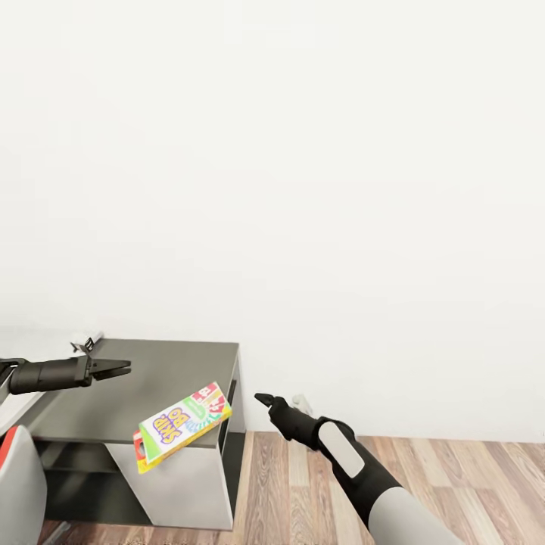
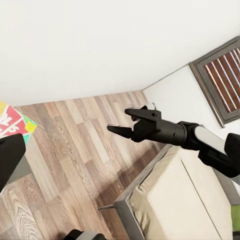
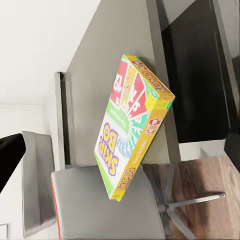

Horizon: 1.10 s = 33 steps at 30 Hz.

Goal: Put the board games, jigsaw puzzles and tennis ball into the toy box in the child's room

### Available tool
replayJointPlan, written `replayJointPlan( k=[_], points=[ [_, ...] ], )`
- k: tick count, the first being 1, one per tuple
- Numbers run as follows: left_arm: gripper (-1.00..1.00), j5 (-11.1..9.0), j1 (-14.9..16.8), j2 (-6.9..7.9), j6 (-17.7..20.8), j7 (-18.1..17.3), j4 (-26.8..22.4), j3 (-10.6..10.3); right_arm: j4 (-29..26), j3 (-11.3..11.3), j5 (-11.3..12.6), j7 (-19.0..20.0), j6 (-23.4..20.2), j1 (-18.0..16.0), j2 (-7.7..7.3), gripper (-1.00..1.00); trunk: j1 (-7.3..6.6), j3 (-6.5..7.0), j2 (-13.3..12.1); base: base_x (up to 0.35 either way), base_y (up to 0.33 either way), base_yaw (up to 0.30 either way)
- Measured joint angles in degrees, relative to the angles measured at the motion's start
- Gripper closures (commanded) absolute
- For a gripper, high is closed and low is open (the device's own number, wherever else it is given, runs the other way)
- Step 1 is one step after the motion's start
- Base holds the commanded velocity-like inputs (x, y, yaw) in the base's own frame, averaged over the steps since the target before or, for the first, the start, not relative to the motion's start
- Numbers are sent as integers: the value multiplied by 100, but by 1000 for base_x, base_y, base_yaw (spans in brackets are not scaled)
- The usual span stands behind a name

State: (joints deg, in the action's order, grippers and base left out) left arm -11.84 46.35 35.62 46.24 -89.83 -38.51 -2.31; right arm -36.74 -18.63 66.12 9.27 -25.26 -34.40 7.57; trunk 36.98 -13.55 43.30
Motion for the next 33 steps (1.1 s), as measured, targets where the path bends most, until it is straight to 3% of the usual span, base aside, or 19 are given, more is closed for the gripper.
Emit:
replayJointPlan(
  k=[12,16,18,22,24,33],
  points=[
    [-100,0,0,0,0,0,0,0,60,12,22,-292,-60,0,10,-100,-1,0,0,-13,0,0],
    [-100,0,1,1,0,0,1,0,66,51,65,-422,-294,0,85,-100,0,0,1,-64,0,0],
    [-100,0,1,5,0,0,1,0,66,95,192,-475,-424,0,120,-100,1,0,1,-124,0,0],
    [-100,0,1,8,0,0,1,0,62,123,709,-542,-572,0,157,-100,0,0,1,-106,0,0],
    [-100,0,1,8,0,0,1,0,60,121,859,-549,-537,4,194,-100,0,0,1,-43,0,0],
    [-100,0,0,8,0,0,0,0,164,133,1018,-564,-308,7,243,-100,0,0,0,-41,2,0]
  ],
)
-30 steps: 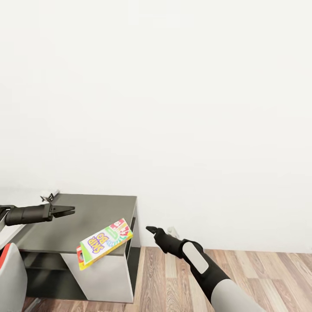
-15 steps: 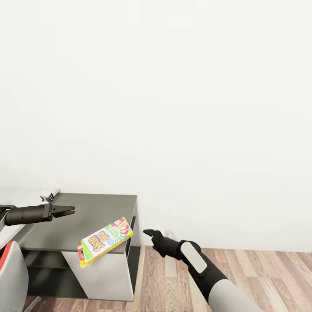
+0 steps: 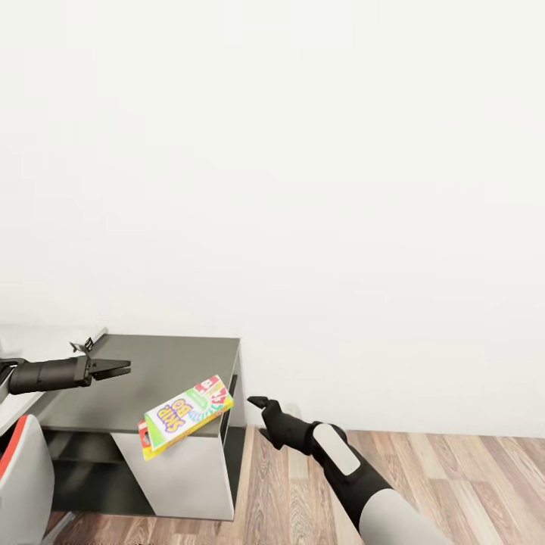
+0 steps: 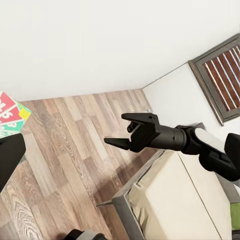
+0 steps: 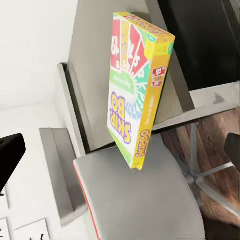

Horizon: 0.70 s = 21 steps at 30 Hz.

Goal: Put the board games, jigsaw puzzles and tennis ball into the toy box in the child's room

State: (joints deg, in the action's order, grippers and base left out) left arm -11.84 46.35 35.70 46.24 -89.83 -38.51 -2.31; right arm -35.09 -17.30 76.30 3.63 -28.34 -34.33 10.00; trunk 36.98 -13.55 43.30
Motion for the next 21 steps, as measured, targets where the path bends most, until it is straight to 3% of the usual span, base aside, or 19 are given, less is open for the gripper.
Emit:
replayJointPlan(
  k=[6,11,15,19,21],
  points=[
    [-100,0,0,0,0,0,0,0,425,31,7,1,16,-9,0,-100,-1,0,0,-89,25,0],
    [-100,0,0,3,5,0,-5,3,684,208,46,-1,1,-14,0,-100,-1,0,0,-11,3,0],
    [-100,-27,1,105,141,1,-107,9,828,284,56,2,-1,-15,0,-100,-1,0,0,-2,1,0],
    [-100,-243,0,157,637,4,-699,-22,1008,320,210,14,18,-15,0,-100,-1,0,0,0,0,0],
    [-100,-446,-4,137,1003,8,-1226,-42,1033,318,463,24,41,-15,0,-100,-1,0,1,0,0,0]
  ],
)
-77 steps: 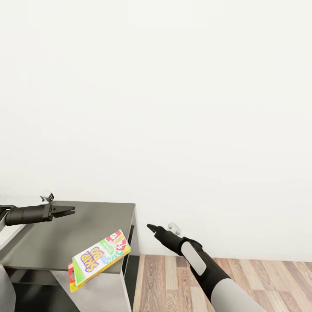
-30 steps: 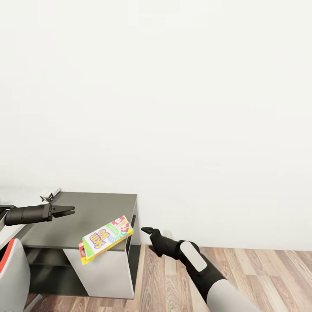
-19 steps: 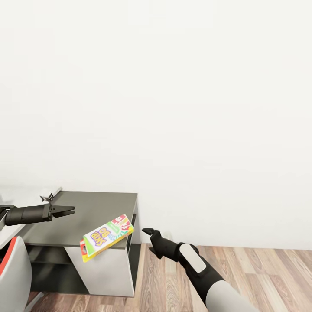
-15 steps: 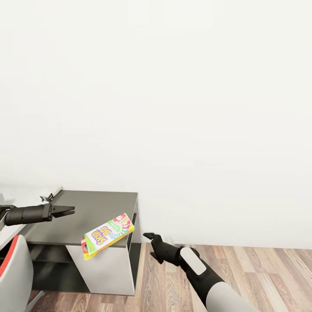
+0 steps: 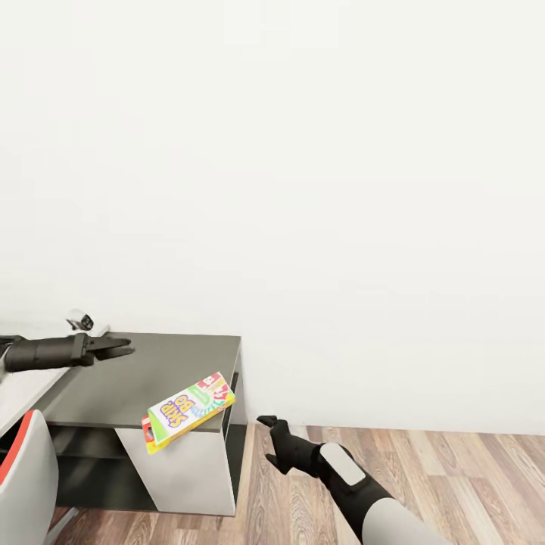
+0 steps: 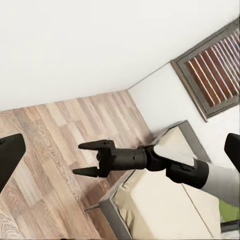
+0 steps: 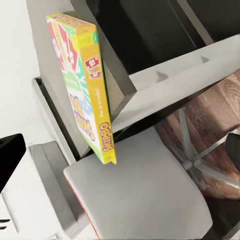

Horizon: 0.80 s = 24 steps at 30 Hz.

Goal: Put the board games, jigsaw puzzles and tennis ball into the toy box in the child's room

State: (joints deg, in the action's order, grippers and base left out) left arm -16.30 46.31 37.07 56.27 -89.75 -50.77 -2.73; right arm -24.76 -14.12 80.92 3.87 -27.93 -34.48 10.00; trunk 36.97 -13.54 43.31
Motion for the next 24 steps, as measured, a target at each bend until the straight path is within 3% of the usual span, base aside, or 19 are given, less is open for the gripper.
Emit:
replayJointPlan(
  k=[4,7,17,24],
  points=[
    [-100,-262,-91,-92,256,2,-882,-59,11,-49,180,28,2,5,0,-100,0,0,0,0,0,0],
    [-100,-323,-204,-145,296,2,-1108,-75,-5,-113,207,50,-13,7,0,-100,0,-1,0,0,0,0],
    [-100,-344,-298,-325,312,2,-1246,-127,-17,-203,214,339,-24,9,0,-100,176,-144,319,0,0,0],
    [-100,-349,-304,-356,312,2,-1258,-130,-18,-211,212,516,-24,9,0,-100,329,-270,600,0,0,0]
  ],
)
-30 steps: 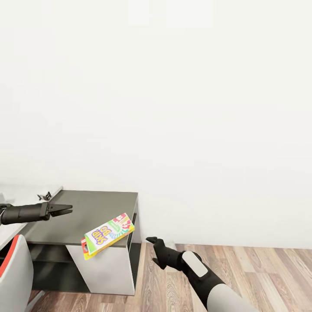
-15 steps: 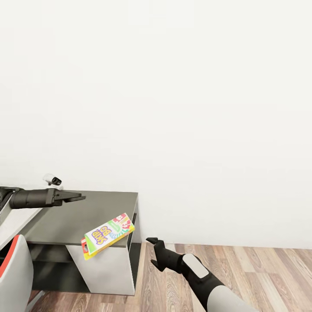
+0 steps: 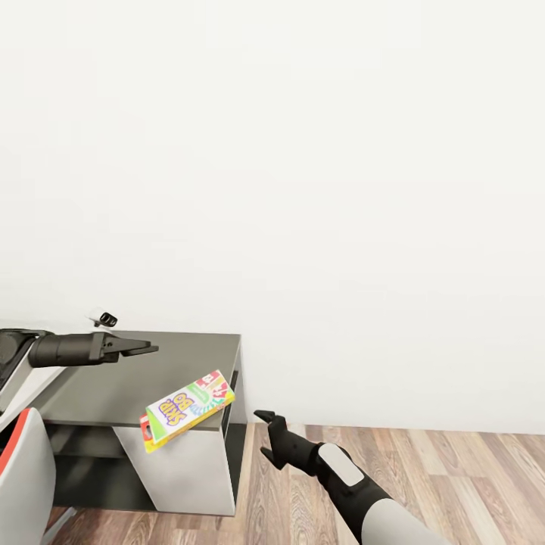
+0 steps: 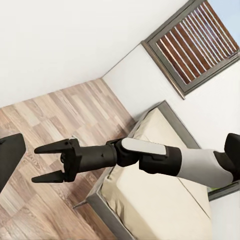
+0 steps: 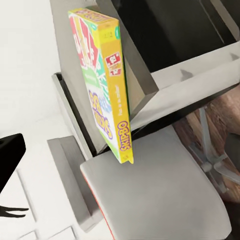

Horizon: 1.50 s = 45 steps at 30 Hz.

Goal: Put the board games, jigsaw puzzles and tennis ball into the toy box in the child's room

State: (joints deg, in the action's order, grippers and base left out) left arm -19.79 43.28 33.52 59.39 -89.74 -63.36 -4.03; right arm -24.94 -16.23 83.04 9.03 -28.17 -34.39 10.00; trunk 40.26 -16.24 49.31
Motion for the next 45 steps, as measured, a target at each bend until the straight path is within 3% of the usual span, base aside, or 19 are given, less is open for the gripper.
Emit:
replayJointPlan(
  k=[8,21,45],
  points=[
    [-100,-3,3,-1,0,0,-20,10,0,-10,-12,270,15,2,0,-100,176,-144,321,0,0,0],
    [-100,-5,3,9,0,0,-33,20,0,-13,-14,314,19,1,0,-100,462,-378,843,0,0,0],
    [-100,-13,1,53,0,0,-32,22,0,-13,-13,315,19,2,0,-100,462,-378,845,-43,69,0]
  ],
)
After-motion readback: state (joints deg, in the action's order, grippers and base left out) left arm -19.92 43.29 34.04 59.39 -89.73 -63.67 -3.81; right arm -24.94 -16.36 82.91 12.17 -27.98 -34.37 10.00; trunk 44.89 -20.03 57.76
